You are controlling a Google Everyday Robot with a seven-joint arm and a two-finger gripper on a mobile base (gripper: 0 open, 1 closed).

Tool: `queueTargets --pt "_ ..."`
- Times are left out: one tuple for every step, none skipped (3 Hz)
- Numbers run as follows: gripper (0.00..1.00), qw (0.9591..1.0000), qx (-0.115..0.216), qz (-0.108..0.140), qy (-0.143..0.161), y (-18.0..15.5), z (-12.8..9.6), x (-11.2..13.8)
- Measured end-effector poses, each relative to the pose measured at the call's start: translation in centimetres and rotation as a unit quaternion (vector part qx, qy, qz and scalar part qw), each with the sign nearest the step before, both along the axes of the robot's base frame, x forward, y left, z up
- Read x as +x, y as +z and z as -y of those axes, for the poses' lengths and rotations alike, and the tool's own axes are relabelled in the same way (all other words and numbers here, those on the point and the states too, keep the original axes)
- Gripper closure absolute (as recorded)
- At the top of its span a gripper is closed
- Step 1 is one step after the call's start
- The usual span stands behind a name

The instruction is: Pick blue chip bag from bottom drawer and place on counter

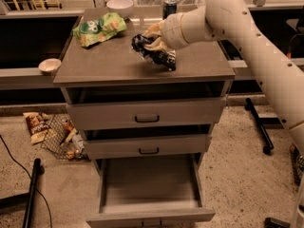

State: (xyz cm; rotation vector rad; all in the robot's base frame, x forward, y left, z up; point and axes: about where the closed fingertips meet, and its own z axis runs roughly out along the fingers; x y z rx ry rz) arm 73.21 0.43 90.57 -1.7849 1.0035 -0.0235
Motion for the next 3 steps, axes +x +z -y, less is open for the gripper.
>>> queueTargets --pt "0.84 0.9996 0.01 -0.014 -0.023 -1.0 0.6 1.7" --pt "0.6 0.9989 0.017 -0.022 -0.039 -1.5 1.0 3.2" --pt "0.37 0.9984 0.022 -0.024 -0.047 -1.5 1.4 4.6"
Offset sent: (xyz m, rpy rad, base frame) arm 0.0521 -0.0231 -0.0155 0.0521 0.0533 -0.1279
